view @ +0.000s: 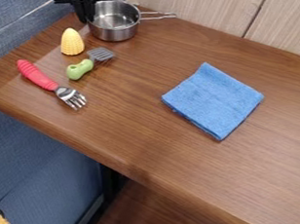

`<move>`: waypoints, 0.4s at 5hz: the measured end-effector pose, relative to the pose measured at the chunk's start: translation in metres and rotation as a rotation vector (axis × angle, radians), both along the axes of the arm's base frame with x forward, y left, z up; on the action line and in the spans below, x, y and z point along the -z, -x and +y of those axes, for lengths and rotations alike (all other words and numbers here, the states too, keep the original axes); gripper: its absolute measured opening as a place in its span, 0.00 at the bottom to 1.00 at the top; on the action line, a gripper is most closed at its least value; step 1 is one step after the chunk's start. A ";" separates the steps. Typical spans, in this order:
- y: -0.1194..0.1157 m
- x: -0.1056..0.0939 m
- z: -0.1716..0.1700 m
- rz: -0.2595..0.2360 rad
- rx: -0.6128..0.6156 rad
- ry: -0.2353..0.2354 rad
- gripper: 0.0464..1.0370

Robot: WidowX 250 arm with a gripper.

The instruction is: Put the silver pot to the left top side of the table

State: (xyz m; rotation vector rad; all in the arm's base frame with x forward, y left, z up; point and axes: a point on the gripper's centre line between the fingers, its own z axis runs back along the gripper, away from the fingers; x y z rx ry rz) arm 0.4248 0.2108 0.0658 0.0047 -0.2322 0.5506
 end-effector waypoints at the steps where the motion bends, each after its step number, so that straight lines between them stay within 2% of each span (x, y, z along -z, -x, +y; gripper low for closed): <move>1: 0.002 0.002 0.002 0.014 -0.033 -0.005 0.20; 2: 0.004 0.005 0.001 0.022 -0.038 0.001 0.47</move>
